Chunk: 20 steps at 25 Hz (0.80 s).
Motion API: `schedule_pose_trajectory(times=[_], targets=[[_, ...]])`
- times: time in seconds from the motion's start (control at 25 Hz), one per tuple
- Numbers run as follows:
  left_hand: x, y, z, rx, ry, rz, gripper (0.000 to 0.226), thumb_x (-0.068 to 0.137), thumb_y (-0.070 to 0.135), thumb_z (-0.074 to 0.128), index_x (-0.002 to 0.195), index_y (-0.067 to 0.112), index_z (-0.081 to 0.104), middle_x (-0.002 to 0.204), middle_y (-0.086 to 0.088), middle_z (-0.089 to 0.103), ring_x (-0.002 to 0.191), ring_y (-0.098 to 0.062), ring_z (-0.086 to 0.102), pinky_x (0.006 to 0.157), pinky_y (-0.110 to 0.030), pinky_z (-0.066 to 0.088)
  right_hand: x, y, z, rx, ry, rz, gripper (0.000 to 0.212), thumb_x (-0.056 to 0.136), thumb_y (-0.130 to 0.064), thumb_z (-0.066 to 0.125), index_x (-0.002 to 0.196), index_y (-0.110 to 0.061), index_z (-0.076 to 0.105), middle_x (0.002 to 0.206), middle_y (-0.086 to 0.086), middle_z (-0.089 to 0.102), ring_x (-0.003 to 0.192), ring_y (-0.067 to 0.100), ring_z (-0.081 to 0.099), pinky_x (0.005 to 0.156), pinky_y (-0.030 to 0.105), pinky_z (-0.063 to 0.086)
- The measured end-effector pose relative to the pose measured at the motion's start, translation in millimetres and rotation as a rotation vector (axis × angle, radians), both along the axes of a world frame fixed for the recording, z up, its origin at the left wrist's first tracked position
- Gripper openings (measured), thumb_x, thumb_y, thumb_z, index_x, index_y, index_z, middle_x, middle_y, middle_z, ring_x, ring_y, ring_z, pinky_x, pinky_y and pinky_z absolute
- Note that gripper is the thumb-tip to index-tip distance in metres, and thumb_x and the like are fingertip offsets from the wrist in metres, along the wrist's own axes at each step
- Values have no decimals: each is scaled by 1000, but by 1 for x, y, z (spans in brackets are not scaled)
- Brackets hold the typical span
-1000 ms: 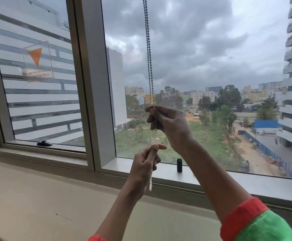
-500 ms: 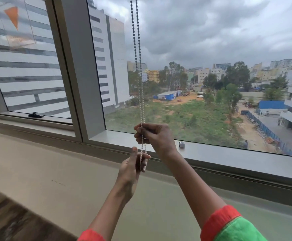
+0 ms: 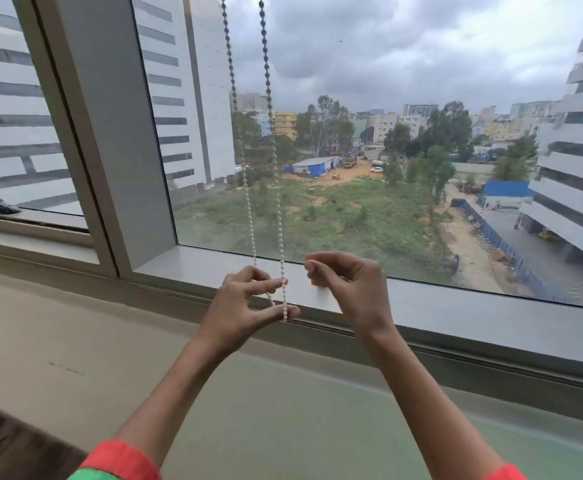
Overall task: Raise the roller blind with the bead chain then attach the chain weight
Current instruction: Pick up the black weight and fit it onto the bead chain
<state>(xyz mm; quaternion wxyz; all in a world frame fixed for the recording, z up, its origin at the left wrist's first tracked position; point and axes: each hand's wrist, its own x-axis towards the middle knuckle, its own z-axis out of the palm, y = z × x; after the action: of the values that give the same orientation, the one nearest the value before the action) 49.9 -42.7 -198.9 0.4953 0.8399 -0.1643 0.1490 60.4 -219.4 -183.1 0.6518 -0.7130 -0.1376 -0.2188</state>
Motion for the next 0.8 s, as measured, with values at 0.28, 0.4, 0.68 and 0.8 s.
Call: schedule_pose_trajectory(times=[0.28, 0.4, 0.68, 0.8], targets=[[56, 36, -6, -1, -1, -149, 74, 61, 46, 73, 131, 40, 48, 117, 26, 63, 119, 4, 44, 91, -28, 41, 68, 17, -16, -402, 105, -445, 55, 79, -5, 69, 130, -7, 50, 120, 16, 64, 110, 27, 61, 100, 39, 46], [73, 47, -11, -68, 42, -276, 76, 68, 38, 75, 136, 42, 40, 124, 27, 61, 123, 7, 46, 91, -30, 41, 87, 33, -37, -400, 197, -557, 60, 79, -9, 69, 134, -10, 44, 124, 16, 61, 114, 31, 58, 98, 35, 42], [90, 48, -14, -156, 124, -441, 79, 64, 23, 80, 134, 39, 46, 131, 24, 57, 125, 7, 45, 97, -34, 39, 88, 28, -44, -57, 246, -484, 37, 69, 5, 74, 102, -5, 61, 99, 14, 73, 85, 16, 69, 77, 16, 52], [91, 38, -15, -178, 118, -422, 82, 62, 19, 81, 134, 38, 47, 132, 21, 57, 125, 6, 46, 96, -33, 38, 74, 30, -38, 149, 266, -170, 37, 61, 8, 78, 93, -3, 64, 89, 18, 75, 83, 28, 73, 74, 34, 59]])
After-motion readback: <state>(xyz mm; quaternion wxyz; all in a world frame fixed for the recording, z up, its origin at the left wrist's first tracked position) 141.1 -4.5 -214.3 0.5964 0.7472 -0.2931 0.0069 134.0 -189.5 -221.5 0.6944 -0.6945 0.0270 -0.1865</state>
